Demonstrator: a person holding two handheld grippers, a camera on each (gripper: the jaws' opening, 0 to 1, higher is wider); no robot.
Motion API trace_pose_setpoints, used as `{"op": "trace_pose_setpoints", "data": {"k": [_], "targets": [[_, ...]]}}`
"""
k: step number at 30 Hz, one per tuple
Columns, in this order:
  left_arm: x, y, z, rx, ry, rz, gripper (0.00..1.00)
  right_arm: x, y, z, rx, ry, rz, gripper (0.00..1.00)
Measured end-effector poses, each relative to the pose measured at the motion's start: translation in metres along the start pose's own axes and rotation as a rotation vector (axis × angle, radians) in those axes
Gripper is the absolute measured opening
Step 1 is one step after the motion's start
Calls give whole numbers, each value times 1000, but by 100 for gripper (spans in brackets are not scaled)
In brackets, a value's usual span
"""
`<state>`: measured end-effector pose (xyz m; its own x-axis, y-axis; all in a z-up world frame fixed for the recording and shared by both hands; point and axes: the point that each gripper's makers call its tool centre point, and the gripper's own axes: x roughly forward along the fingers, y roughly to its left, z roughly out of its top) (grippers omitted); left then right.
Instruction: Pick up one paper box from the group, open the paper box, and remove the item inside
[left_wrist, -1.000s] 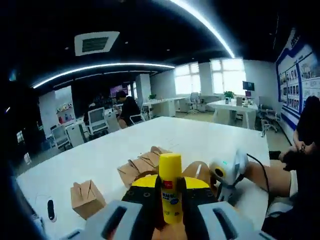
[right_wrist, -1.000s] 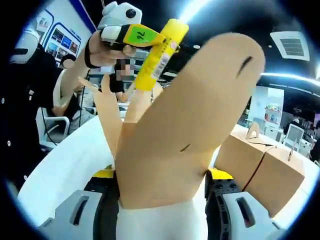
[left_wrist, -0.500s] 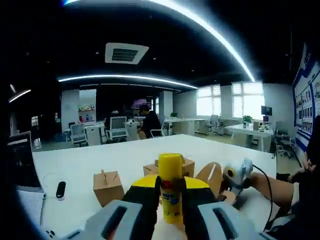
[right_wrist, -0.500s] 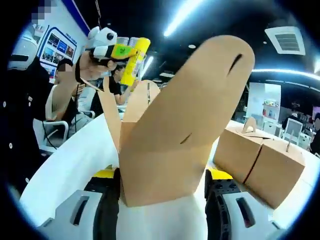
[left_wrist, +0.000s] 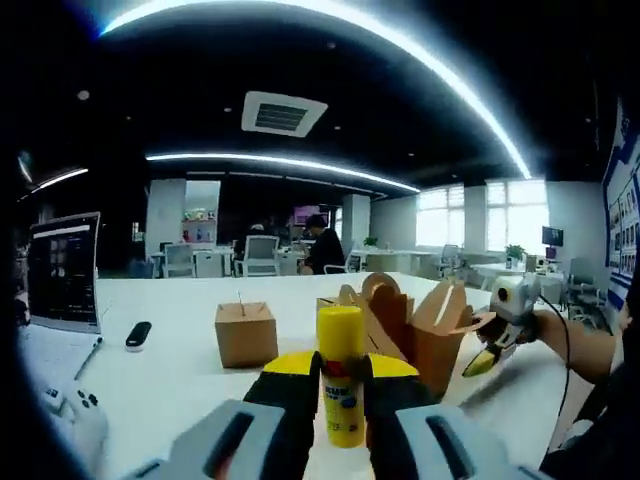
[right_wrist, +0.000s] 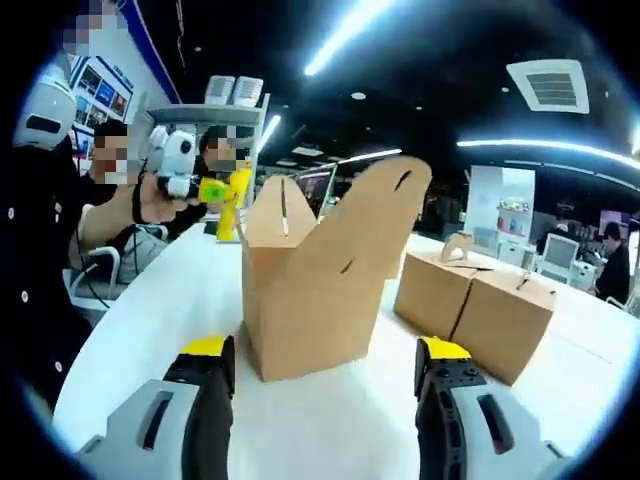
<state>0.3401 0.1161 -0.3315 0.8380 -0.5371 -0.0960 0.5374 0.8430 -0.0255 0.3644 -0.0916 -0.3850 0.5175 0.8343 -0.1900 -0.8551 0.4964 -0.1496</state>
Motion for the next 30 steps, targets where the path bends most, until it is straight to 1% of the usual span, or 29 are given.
{"op": "trace_pose_setpoints", "data": {"k": [4, 7, 9, 12, 16, 17, 20, 23, 24, 25, 27, 30], "targets": [[0, -6, -20, 47, -7, -5, 20, -12, 1, 7, -2, -25, -28, 72], [-1, -10, -31, 41, -3, -15, 20, -19, 12, 14, -21, -39, -44, 72], [-2, -9, -38, 43, 2, -8, 20, -22, 17, 15, -31, -38, -49, 71], [-3, -11, -47, 24, 8, -9, 20, -29, 31, 15, -50, -28, -56, 71], [-4, -11, -52, 31, 23, 0, 20, -34, 42, 16, -49, -28, -56, 70], [-7, -13, -53, 37, 28, 6, 20, -40, 52, 17, -34, -34, -63, 69], [-11, -13, -52, 39, 32, 9, 20, -47, 63, 17, -14, -52, -64, 68], [-14, -14, -52, 44, 28, 10, 20, -49, 69, 13, -1, -54, -69, 68], [-15, -17, -52, 65, 23, -8, 20, -52, 71, 10, 1, -47, -79, 68], [-16, -17, -52, 65, 22, -10, 20, -53, 72, 9, 2, -45, -82, 68], [-18, -18, -52, 66, 22, -15, 22, -56, 73, 7, 12, -47, -91, 68], [-18, -20, -53, 64, 32, -22, 32, -58, 74, 7, 23, -53, -98, 68]]}}
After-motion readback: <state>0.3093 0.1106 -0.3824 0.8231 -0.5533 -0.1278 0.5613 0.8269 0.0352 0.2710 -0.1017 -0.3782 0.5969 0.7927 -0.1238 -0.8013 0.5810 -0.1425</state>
